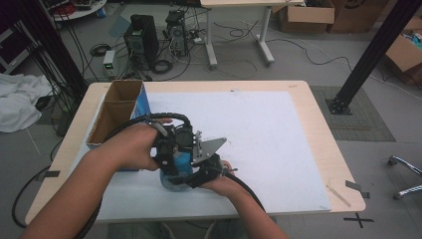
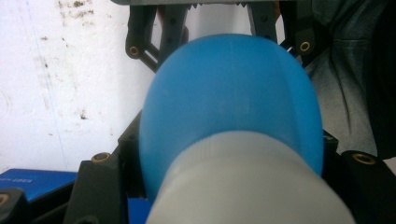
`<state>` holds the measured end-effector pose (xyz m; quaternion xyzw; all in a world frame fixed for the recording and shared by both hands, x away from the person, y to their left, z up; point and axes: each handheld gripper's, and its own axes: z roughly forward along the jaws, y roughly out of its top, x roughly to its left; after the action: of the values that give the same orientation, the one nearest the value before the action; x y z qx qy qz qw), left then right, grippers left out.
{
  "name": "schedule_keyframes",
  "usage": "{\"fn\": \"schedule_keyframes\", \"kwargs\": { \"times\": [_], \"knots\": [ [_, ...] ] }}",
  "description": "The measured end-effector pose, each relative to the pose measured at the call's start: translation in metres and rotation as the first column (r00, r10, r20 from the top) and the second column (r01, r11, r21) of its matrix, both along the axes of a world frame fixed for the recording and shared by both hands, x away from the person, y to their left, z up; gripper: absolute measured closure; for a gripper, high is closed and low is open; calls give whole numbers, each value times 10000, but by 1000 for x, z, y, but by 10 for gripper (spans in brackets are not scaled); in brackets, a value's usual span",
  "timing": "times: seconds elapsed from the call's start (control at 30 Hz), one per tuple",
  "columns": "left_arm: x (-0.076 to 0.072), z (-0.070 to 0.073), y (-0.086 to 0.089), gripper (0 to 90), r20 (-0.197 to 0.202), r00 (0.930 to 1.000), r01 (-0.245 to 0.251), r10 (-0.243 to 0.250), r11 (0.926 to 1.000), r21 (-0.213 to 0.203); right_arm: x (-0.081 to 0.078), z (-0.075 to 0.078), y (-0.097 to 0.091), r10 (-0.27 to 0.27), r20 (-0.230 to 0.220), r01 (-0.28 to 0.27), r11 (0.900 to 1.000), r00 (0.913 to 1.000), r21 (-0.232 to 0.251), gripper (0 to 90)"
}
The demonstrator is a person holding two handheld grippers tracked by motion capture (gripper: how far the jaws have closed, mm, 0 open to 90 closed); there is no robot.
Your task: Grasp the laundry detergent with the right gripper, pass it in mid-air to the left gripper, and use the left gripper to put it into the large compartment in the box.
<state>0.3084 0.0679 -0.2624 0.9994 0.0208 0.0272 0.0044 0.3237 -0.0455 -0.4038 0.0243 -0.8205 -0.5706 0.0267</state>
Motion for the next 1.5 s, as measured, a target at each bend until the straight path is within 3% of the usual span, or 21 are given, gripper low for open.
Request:
{"fn": "schedule_keyframes", "kwargs": {
  "times": [0.4,0.6,0.83,0.97,1.1,1.2,1.3,1.37,1.5],
  "knots": [
    [-2,2,-5,389,66,9998,194,-196,9996,228,-2,2,-1,-27,95,26,9999,10000,123,458],
    [-2,5,-5,397,59,9999,109,-110,9999,128,-3,4,-3,-187,165,186,9998,9997,87,443],
    [-2,17,-8,399,233,9996,139,-139,9999,15,-3,8,-10,-438,415,408,9967,9982,708,422],
    [-2,18,-9,399,269,9995,166,-168,9998,75,-4,10,-9,-526,436,493,9961,9977,728,399],
    [-2,17,-11,399,277,9995,163,-167,9998,128,-5,11,-11,-656,332,633,9958,9973,659,375],
    [-2,17,-12,398,286,9994,186,-190,9997,148,-5,11,-12,-624,356,611,9975,9974,344,367],
    [-1,17,-13,398,238,9995,186,-191,9997,177,-5,11,-10,-628,322,629,9980,9975,-4,276],
    [-1,18,-14,398,206,9995,227,-231,9996,158,-5,11,-11,-626,-21,625,9980,9980,-128,226],
    [0,19,-14,398,154,9997,197,-199,9997,128,-4,12,-13,-715,-96,715,9974,9974,16,190]
  ]
}}
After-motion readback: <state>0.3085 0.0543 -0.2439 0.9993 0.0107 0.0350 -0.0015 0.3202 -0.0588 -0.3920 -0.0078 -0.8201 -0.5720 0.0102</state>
